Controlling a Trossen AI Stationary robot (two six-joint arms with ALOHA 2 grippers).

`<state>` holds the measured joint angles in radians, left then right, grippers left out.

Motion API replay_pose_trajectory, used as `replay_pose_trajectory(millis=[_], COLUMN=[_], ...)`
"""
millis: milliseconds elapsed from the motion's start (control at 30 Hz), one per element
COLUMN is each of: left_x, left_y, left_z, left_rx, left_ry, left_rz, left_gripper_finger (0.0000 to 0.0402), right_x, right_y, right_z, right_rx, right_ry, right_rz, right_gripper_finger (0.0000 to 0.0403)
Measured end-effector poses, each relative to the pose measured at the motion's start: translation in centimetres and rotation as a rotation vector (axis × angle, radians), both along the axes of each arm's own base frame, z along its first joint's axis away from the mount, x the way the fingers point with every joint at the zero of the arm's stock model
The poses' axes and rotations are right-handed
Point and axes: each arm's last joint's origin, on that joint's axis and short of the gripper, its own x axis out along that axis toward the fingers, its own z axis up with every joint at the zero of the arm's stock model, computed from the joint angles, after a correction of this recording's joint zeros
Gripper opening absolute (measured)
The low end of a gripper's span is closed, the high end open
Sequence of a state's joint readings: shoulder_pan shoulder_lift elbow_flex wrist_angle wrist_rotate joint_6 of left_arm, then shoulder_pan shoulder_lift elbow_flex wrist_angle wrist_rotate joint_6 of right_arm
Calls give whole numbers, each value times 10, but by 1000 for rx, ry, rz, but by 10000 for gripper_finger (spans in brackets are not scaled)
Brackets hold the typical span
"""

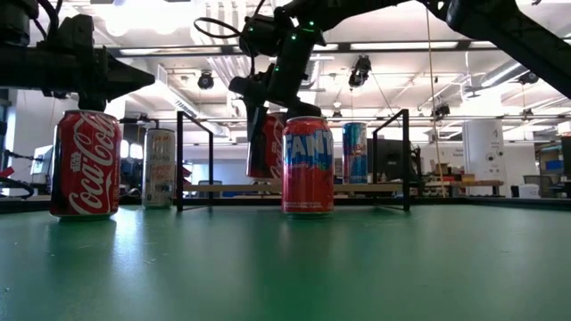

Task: Place canned beverage on shelf
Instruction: Put the bottom red-white soda can on the shelf

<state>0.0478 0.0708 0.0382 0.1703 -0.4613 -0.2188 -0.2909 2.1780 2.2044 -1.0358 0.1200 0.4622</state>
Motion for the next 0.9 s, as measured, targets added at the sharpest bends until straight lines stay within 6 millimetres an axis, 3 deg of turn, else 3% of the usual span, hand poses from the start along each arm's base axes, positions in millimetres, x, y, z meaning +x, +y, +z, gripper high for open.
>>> replay_pose_trajectory(millis=[600, 900], left_x=[0, 0], left_y=[0, 0], left_z=[0, 0], left_rx=[0, 0], left_ry=[0, 0], left_rz=[0, 0], left_gripper_finger=[0, 0], right_x=[0, 1], right_y=[0, 0], right_z=[0, -9], right_rx=[3, 2], right_ry=[-6, 3], right_rz=[-8, -9], right_gripper_finger=[329, 329])
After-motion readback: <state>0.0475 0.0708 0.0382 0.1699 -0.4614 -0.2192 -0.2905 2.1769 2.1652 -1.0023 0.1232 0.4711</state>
